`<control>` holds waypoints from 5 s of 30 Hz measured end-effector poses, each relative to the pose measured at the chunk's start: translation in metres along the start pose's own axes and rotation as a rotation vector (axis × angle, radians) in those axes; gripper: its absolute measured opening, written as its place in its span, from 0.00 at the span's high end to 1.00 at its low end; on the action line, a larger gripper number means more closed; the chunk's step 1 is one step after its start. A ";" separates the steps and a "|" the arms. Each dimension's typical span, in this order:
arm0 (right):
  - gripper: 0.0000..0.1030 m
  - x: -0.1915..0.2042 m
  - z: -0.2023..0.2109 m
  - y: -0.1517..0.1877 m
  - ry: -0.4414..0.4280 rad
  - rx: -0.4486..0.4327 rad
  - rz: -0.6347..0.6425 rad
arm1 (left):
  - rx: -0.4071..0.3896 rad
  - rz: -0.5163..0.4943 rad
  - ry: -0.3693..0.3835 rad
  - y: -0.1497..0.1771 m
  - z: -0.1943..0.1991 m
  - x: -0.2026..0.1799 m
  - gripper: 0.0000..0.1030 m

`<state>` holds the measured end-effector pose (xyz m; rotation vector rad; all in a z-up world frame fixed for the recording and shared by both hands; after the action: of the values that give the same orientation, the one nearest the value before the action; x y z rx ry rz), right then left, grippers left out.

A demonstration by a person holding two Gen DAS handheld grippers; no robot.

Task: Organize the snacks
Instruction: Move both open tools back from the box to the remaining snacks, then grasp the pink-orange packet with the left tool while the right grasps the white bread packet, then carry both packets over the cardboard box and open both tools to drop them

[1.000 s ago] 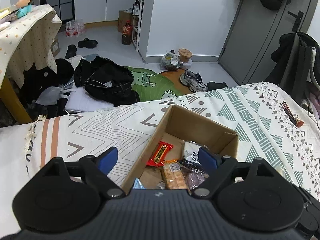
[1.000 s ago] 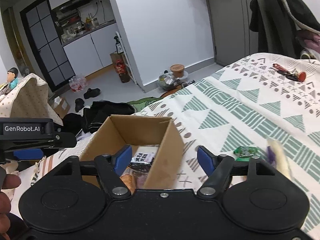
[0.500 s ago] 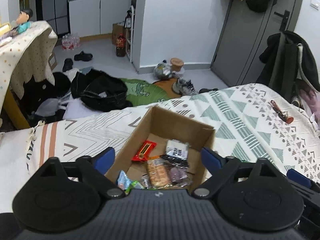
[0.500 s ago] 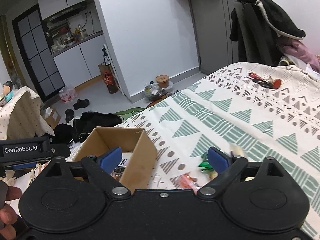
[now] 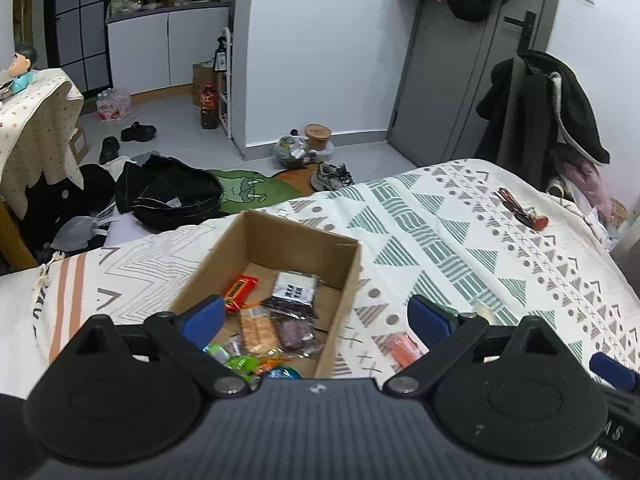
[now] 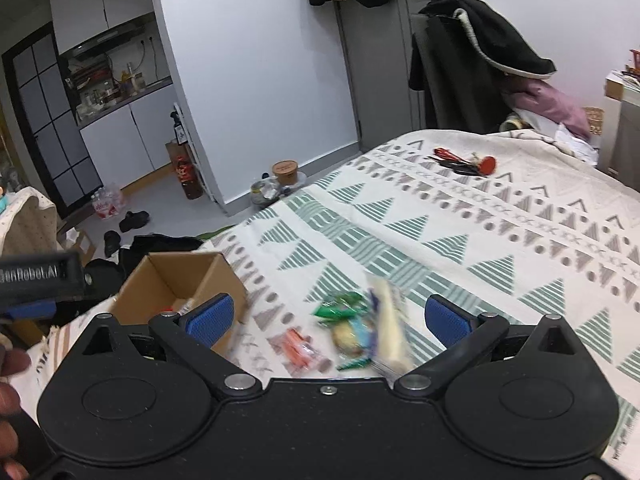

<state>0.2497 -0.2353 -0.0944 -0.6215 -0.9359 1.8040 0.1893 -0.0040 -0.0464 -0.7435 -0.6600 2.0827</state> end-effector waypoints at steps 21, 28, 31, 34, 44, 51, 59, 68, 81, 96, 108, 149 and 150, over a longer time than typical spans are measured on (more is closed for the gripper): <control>0.00 -0.052 0.030 0.046 0.068 0.014 -0.134 | -0.002 -0.059 0.024 0.048 0.011 -0.038 0.06; 0.00 -0.056 0.026 0.049 0.057 0.025 -0.158 | 0.029 -0.090 0.025 0.060 -0.001 -0.047 0.08; 0.01 -0.056 0.021 0.050 0.055 0.036 -0.161 | 0.035 -0.104 0.038 0.065 -0.007 -0.051 0.08; 0.04 -0.058 0.015 0.050 0.044 0.049 -0.175 | 0.053 -0.101 0.049 0.068 -0.016 -0.054 0.12; 0.21 -0.063 -0.015 0.049 -0.009 0.093 -0.217 | 0.120 -0.073 0.076 0.069 -0.053 -0.061 0.39; 0.30 -0.063 -0.039 0.045 -0.013 0.113 -0.219 | 0.160 -0.073 0.066 0.070 -0.084 -0.068 0.46; 0.50 -0.065 -0.078 0.041 -0.024 0.170 -0.230 | 0.225 -0.045 0.049 0.069 -0.121 -0.074 0.54; 0.54 -0.063 -0.109 0.042 -0.028 0.212 -0.212 | 0.258 -0.035 0.036 0.076 -0.159 -0.075 0.56; 0.53 -0.061 -0.138 0.046 -0.018 0.259 -0.197 | 0.281 0.031 0.065 0.086 -0.191 -0.069 0.56; 0.65 -0.053 -0.156 0.048 -0.004 0.315 -0.148 | 0.237 -0.002 0.058 0.093 -0.184 -0.064 0.81; 0.70 -0.047 -0.119 0.040 0.021 0.235 -0.151 | 0.184 -0.018 0.107 0.077 -0.146 -0.062 0.82; 0.71 0.048 -0.024 -0.036 -0.016 0.012 -0.179 | 0.070 0.018 0.221 -0.032 -0.038 0.011 0.82; 0.71 0.051 -0.024 -0.038 -0.019 0.010 -0.179 | 0.069 0.023 0.221 -0.036 -0.037 0.015 0.82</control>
<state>0.2679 -0.1717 -0.0772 -0.4984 -0.9635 1.6567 0.2259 0.0348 -0.0515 -0.9288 -0.4569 1.9960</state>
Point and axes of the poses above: each gripper's, at about its wrist camera, not at the fingertips, and z roughly against the way its jaws point, x to its left, y to its underside, the point moved 1 cm from there along -z, roughly the way its jaws point, and after that the axes turned 13 degrees about z, right-handed, at the moved point
